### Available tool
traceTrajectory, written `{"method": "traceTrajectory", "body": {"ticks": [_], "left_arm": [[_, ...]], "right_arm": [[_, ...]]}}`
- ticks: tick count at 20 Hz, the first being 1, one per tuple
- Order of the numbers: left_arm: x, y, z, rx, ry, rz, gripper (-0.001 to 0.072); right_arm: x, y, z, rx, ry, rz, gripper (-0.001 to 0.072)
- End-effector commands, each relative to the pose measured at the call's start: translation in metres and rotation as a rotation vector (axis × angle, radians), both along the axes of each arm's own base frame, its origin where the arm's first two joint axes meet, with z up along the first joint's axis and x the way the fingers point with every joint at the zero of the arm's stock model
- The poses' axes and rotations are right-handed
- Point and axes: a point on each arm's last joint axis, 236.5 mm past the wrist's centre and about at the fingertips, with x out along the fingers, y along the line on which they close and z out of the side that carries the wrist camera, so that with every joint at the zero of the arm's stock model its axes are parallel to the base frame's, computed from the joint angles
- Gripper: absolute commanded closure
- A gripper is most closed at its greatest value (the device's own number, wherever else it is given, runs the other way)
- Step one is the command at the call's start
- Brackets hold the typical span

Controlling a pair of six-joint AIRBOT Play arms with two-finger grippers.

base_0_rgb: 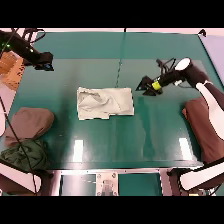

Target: Fold the shirts.

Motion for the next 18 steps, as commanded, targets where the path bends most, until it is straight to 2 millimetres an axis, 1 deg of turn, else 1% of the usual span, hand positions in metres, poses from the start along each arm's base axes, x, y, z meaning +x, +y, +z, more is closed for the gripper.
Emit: {"method": "traceTrajectory", "body": {"ticks": [1, 3, 4, 6, 7, 8, 9, 10, 11, 12, 13, 14, 15, 16, 17, 18], "left_arm": [[0.001, 0.000, 0.000, 0.000, -0.002, 0.003, 0.0685], [0.000, 0.000, 0.000, -0.001, -0.001, 0.004, 0.0684], [0.000, 0.000, 0.000, -0.001, -0.001, 0.004, 0.0684], [0.000, 0.000, 0.000, -0.002, -0.001, 0.003, 0.0684], [0.000, 0.000, 0.000, -0.002, -0.001, 0.003, 0.0685], [0.000, 0.000, 0.000, -0.001, -0.001, 0.002, 0.0684], [0.000, 0.000, 0.000, -0.001, 0.000, 0.001, 0.0684], [-0.001, 0.000, 0.000, -0.001, 0.002, 0.000, 0.0684], [-0.001, 0.000, 0.000, 0.000, 0.006, -0.002, 0.0685], [-0.002, 0.000, 0.000, 0.000, 0.010, -0.003, 0.0685], [-0.003, 0.000, -0.001, 0.000, 0.013, -0.004, 0.0685], [-0.004, 0.000, -0.001, 0.000, 0.017, -0.005, 0.0684], [-0.004, 0.000, -0.001, 0.000, 0.018, -0.005, 0.0684], [-0.004, 0.000, -0.001, 0.000, 0.018, -0.006, 0.0684], [-0.004, 0.000, -0.001, 0.000, 0.018, -0.005, 0.0684], [-0.004, 0.000, -0.001, -0.002, 0.017, -0.006, 0.0685]], "right_arm": [[-0.017, 0.021, -0.040, 0.125, 0.054, -0.020, 0.0158], [-0.023, 0.058, -0.049, 0.197, 0.076, 0.014, 0.0159], [-0.024, 0.077, -0.049, 0.228, 0.071, 0.033, 0.0158], [-0.024, 0.106, -0.048, 0.264, 0.050, 0.041, 0.0161], [-0.023, 0.115, -0.044, 0.280, 0.043, 0.039, 0.0311], [-0.021, 0.122, -0.037, 0.297, 0.023, 0.057, 0.0626], [-0.016, 0.127, -0.023, 0.318, -0.002, 0.075, 0.0693], [-0.008, 0.129, -0.001, 0.334, -0.045, 0.097, 0.0694], [0.003, 0.127, 0.027, 0.352, -0.098, 0.112, 0.0694], [0.016, 0.121, 0.066, 0.367, -0.171, 0.117, 0.0694], [0.029, 0.109, 0.105, 0.364, -0.254, 0.112, 0.0694], [0.040, 0.090, 0.148, 0.342, -0.343, 0.094, 0.0694], [0.048, 0.066, 0.184, 0.304, -0.416, 0.072, 0.0695], [0.053, 0.034, 0.213, 0.246, -0.464, 0.029, 0.0695], [0.054, 0.002, 0.233, 0.198, -0.479, -0.022, 0.0695], [0.054, -0.032, 0.248, 0.156, -0.482, -0.079, 0.0695]]}}
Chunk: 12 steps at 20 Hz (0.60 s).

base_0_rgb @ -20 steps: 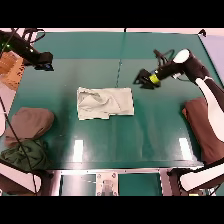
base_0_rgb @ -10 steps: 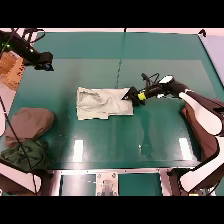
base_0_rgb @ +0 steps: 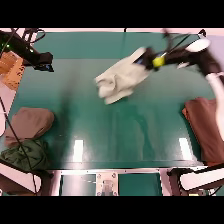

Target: Fold the shirts.

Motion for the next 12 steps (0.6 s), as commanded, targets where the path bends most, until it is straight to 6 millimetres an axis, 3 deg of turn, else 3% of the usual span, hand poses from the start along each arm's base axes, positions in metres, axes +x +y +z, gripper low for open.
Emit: {"method": "traceTrajectory", "body": {"ticks": [1, 4, 7, 9, 12], "left_arm": [[-0.001, 0.000, 0.000, -0.002, 0.003, -0.002, 0.0685], [-0.001, 0.000, 0.000, -0.002, 0.002, -0.002, 0.0684], [-0.001, 0.000, 0.000, -0.002, 0.002, -0.002, 0.0685], [-0.001, 0.000, 0.000, -0.002, 0.003, -0.002, 0.0685], [-0.001, -0.001, 0.000, -0.002, 0.002, -0.003, 0.0684]], "right_arm": [[-0.004, -0.102, 0.073, -0.102, -0.044, -0.195, 0.0695], [-0.011, -0.207, 0.096, -0.139, -0.062, -0.436, 0.0695], [-0.036, -0.304, 0.096, -0.173, -0.010, -0.671, 0.0695], [-0.065, -0.350, 0.086, -0.174, 0.098, -0.816, 0.0695], [-0.128, -0.396, 0.062, -0.276, 0.318, -1.027, 0.0695]]}}
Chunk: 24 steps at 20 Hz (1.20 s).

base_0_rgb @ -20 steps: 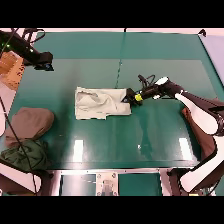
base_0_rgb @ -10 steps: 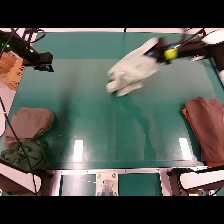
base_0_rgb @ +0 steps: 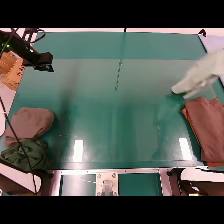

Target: Fold the shirts.

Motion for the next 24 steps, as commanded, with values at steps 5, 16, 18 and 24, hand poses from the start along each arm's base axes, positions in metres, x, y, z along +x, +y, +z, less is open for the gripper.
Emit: {"method": "traceTrajectory", "body": {"ticks": [5, 16, 18, 24], "left_arm": [[0.000, 0.000, 0.000, 0.000, 0.000, -0.002, 0.0684], [-0.002, -0.001, 0.000, -0.003, 0.009, -0.005, 0.0685], [-0.003, -0.004, 0.001, -0.017, 0.008, -0.010, 0.0684], [0.003, -0.030, 0.013, -0.130, -0.034, -0.041, 0.0685]], "right_arm": [[-0.170, -0.087, -0.044, -0.118, 0.425, -0.564, 0.0696], [-0.345, -0.045, -0.197, 0.083, 0.809, -0.835, 0.0693], [-0.352, -0.043, -0.212, 0.101, 0.827, -0.838, 0.0266], [-0.298, -0.068, -0.150, -0.015, 0.614, -0.708, 0.0083]]}}
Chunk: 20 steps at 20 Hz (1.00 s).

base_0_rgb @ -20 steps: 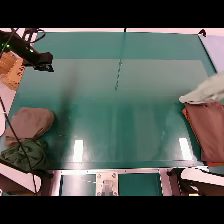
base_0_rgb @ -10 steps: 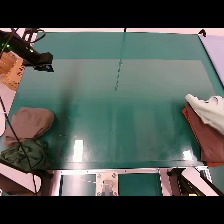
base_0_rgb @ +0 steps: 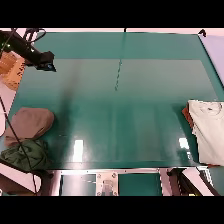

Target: Fold the shirts.

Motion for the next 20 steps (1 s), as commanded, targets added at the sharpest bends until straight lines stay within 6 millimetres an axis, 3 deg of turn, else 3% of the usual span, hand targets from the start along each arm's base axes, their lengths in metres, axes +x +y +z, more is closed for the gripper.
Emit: {"method": "traceTrajectory", "body": {"ticks": [1, 2, 3, 5, 6, 9, 13, 15, 18, 20], "left_arm": [[0.003, -0.016, 0.010, -0.069, -0.028, -0.017, 0.0685], [0.002, -0.019, 0.016, -0.084, -0.040, -0.020, 0.0685], [0.002, -0.022, 0.025, -0.100, -0.063, -0.022, 0.0686], [0.001, -0.024, 0.042, -0.109, -0.105, -0.009, 0.0686], [-0.005, -0.026, 0.048, -0.112, -0.108, -0.003, 0.0686], [-0.045, -0.032, 0.041, -0.109, -0.051, -0.001, 0.0686], [-0.122, -0.052, -0.002, -0.118, 0.044, 0.023, 0.0686], [-0.162, -0.063, -0.028, -0.123, 0.077, 0.037, 0.0686], [-0.204, -0.065, -0.056, -0.124, 0.158, 0.063, 0.0685], [-0.213, -0.065, -0.063, -0.120, 0.187, 0.063, 0.0684]], "right_arm": [[0.061, -0.010, 0.050, -0.106, -0.197, 0.119, 0.0216], [0.092, -0.007, 0.068, -0.145, -0.281, 0.198, 0.0576], [0.125, 0.002, 0.086, -0.179, -0.368, 0.287, 0.0680], [0.175, 0.032, 0.104, -0.205, -0.480, 0.444, 0.0694], [0.191, 0.050, 0.105, -0.202, -0.495, 0.520, 0.0694], [0.217, 0.122, 0.078, -0.125, -0.476, 0.792, 0.0695], [0.208, 0.218, 0.000, 0.035, -0.384, 1.069, 0.0694], [0.199, 0.253, -0.029, 0.066, -0.363, 1.182, 0.0694], [0.203, 0.275, -0.038, 0.053, -0.387, 1.253, 0.0695], [0.203, 0.278, -0.037, 0.053, -0.391, 1.260, 0.0694]]}}
